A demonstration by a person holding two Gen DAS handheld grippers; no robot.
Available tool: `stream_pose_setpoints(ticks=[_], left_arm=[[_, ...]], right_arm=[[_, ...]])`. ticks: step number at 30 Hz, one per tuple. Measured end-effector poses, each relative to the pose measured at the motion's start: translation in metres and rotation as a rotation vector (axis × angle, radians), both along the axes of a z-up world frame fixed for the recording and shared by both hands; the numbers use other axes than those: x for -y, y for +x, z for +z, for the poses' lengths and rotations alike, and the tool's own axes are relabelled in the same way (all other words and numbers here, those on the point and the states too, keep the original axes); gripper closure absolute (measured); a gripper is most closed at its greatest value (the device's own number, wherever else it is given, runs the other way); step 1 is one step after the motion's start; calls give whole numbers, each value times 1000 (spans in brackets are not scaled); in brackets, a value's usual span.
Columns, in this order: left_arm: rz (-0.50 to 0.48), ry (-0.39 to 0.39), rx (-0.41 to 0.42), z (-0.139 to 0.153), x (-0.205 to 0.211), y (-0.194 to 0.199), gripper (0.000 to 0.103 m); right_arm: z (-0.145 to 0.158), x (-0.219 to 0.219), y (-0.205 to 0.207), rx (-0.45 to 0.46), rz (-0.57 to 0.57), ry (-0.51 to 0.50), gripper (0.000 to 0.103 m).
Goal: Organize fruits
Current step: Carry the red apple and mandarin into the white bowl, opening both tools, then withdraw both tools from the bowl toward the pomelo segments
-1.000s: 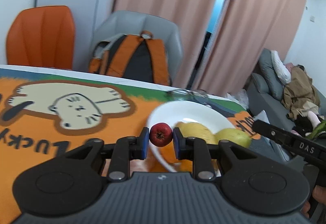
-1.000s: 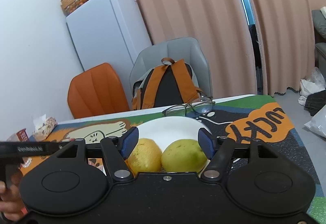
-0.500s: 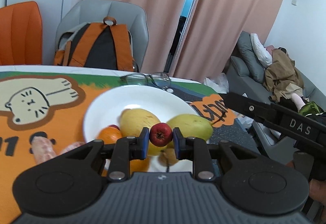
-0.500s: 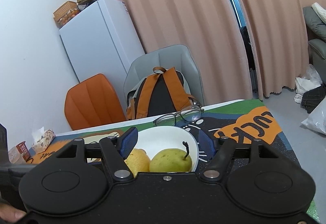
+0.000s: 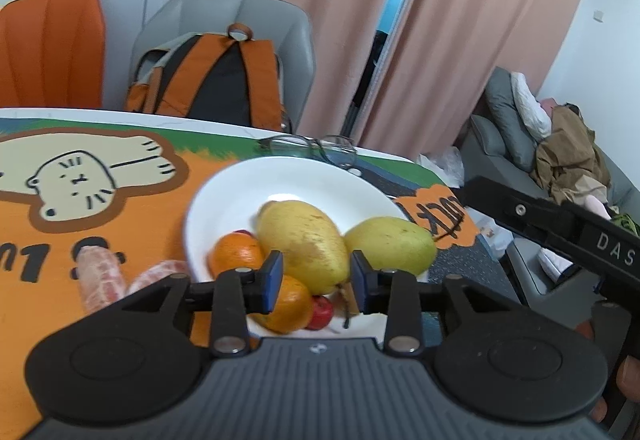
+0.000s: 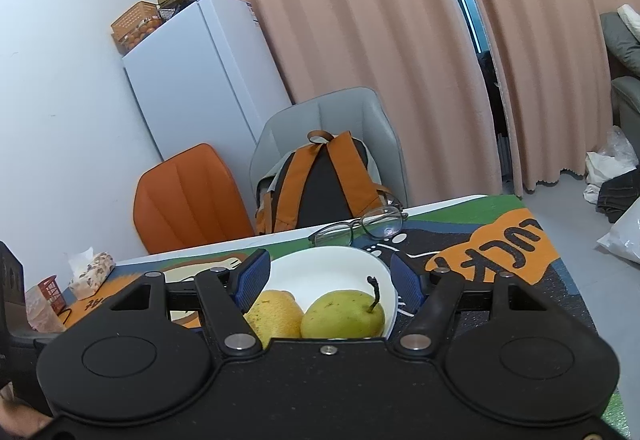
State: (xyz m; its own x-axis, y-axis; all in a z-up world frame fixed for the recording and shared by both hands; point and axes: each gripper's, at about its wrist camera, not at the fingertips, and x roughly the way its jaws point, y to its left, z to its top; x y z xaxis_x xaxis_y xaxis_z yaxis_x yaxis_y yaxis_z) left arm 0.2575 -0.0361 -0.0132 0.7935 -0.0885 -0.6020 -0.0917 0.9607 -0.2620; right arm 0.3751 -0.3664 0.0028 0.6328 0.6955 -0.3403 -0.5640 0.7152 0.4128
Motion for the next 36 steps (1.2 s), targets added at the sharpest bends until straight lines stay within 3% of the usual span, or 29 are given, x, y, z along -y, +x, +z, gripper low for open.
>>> stream_pose_setpoints(ticks=[4, 16, 22, 36], left_arm=[[45, 4, 6, 4, -17, -11, 60], [193, 41, 2, 9, -65, -47, 26], [287, 32, -3, 5, -84, -68, 20], [351, -6, 13, 6, -110, -93, 17]], right_arm=[[1, -6, -4, -3, 26, -2, 35], [5, -22, -21, 8, 104, -17, 30], [3, -33, -28, -1, 157, -35, 28], [-5, -70, -47, -37, 242, -75, 25]])
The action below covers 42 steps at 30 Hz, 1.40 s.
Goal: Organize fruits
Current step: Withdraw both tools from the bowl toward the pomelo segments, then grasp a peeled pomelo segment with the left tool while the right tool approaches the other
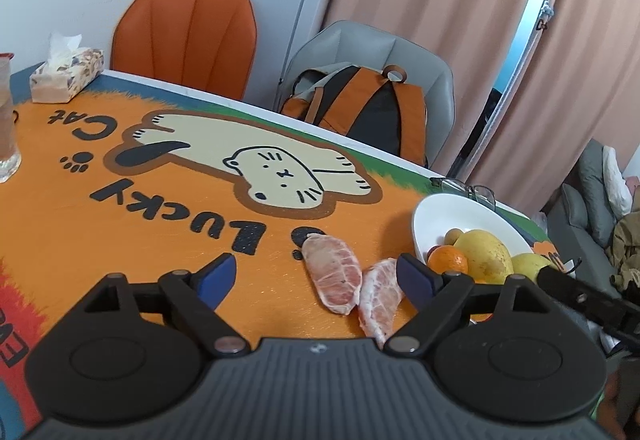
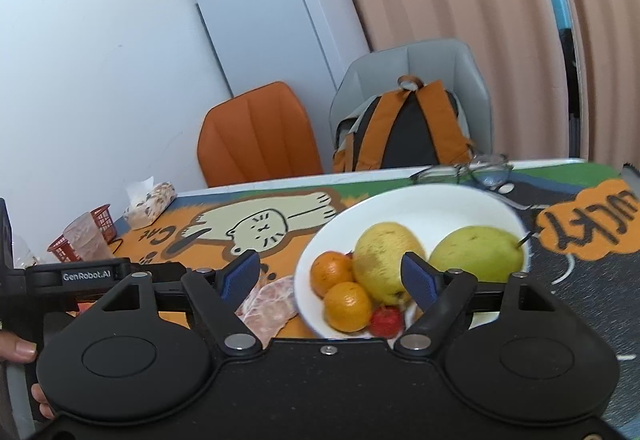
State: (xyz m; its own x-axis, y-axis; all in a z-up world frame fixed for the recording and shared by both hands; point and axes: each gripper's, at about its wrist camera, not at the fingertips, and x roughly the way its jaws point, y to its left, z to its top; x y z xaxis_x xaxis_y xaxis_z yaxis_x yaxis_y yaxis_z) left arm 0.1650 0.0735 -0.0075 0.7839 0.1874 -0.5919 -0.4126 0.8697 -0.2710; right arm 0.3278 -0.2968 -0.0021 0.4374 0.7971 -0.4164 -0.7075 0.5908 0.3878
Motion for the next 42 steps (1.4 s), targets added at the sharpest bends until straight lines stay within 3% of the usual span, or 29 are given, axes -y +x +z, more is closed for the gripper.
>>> stream_pose_setpoints(ticks=[10, 18, 36, 42], left_arm=[[-5, -44, 1, -7, -21, -9, 15], [-22, -60, -9, -16, -27, -11, 15], [2, -81, -5, -26, -50, -23, 15], [8, -78, -9, -28, -52, -23, 15]], right_arm=[[10, -19, -14, 15, 8, -34, 25], [-4, -45, -25, -38, 34, -60, 25], [-28, -101, -48, -26, 88, -197, 26], [-40, -110, -45, -10, 80, -236, 34]])
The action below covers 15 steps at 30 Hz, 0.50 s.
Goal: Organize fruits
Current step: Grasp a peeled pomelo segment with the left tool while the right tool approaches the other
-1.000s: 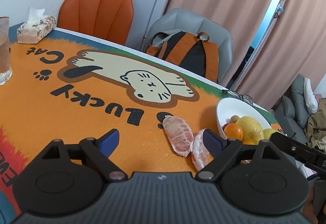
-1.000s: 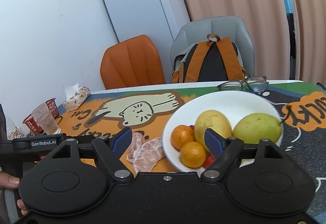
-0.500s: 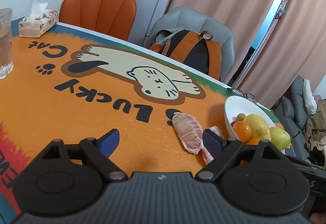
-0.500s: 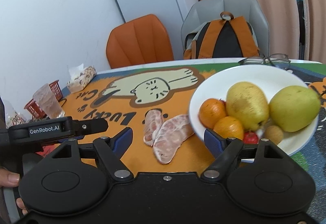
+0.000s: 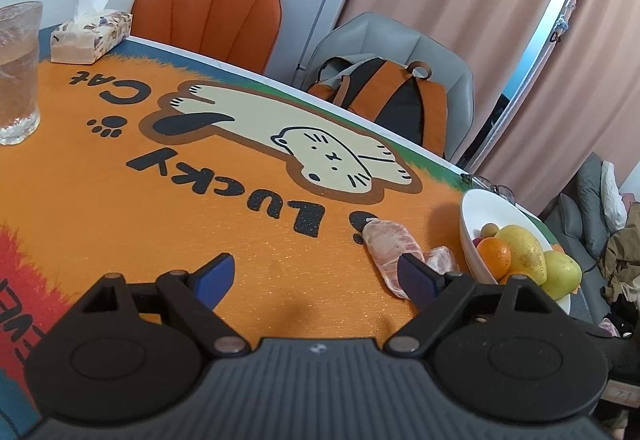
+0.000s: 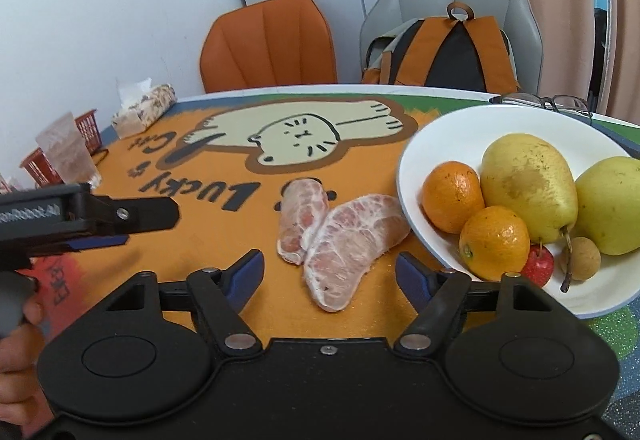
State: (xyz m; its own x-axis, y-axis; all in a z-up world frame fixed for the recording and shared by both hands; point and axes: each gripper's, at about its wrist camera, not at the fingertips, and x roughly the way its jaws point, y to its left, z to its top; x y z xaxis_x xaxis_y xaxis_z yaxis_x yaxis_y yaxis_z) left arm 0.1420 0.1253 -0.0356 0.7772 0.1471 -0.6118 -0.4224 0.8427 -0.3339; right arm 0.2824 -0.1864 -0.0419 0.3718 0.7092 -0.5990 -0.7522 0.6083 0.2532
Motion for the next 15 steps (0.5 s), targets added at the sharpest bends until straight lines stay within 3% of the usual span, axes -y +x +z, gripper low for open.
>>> stream_pose_setpoints(ticks=[3, 5, 7, 15], left_arm=[[-5, 7, -13, -3, 3, 5, 16], [-9, 11, -22, -6, 6, 9, 16], [-18, 15, -26, -8, 11, 13, 16], [-49, 37, -48, -13, 25, 30, 16]], right_arm=[[-1, -2, -2, 30, 11, -5, 41], [-6, -3, 0, 15, 21, -18, 63], [-8, 0, 0, 18, 25, -14, 72], [3, 22, 7, -32, -12, 53, 76]])
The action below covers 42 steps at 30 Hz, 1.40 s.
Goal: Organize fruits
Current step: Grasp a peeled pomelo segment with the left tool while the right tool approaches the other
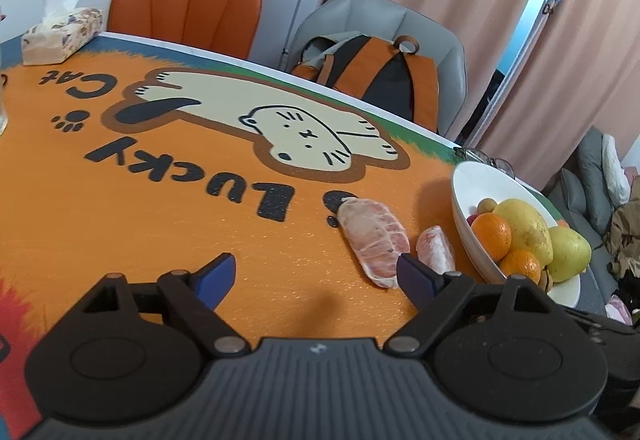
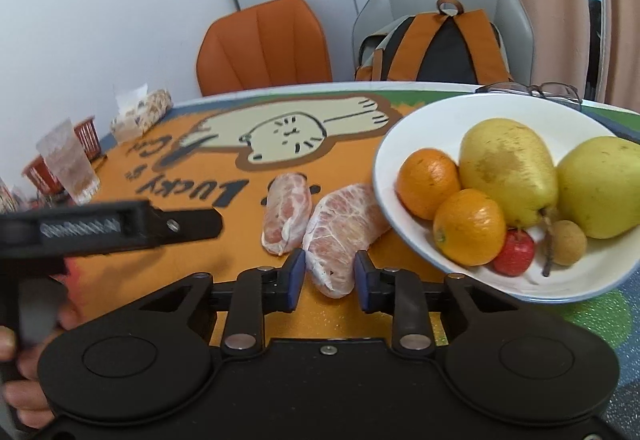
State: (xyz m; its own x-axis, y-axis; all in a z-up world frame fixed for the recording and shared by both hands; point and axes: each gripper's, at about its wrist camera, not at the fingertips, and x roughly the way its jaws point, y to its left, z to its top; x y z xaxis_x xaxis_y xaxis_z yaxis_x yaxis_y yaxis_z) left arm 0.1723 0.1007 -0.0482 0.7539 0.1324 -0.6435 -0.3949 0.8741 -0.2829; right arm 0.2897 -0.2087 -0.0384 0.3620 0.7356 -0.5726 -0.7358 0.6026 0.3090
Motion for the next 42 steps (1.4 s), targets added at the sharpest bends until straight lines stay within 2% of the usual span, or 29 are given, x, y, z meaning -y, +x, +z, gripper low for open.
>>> stream_pose_setpoints(ticks=[9, 27, 30, 33, 35, 38, 40, 42], left_arm=[[-42, 58, -11, 3, 18, 27, 16], [-48, 106, -37, -10, 36, 67, 19], [-43, 134, -79, -17, 38, 72, 33], [-42, 167, -79, -17, 37, 69, 44], [-50, 152, -73, -16, 34, 66, 65], [-55, 130, -70, -14, 29, 61, 68], [-51, 123, -60, -13, 27, 54, 70], [-49, 110, -41, -11, 24, 46, 74]], right_arm=[[7, 10, 4, -24, -14, 34, 76], [0, 11, 3, -26, 21, -13, 75], [-2, 9, 3, -30, 26, -19, 75], [-4, 7, 3, -36, 29, -27, 75], [-4, 6, 1, -32, 29, -30, 75], [-3, 4, -1, -19, 29, -35, 72], [-3, 4, -3, -14, 32, -28, 58], [-3, 2, -6, -2, 35, -26, 50]])
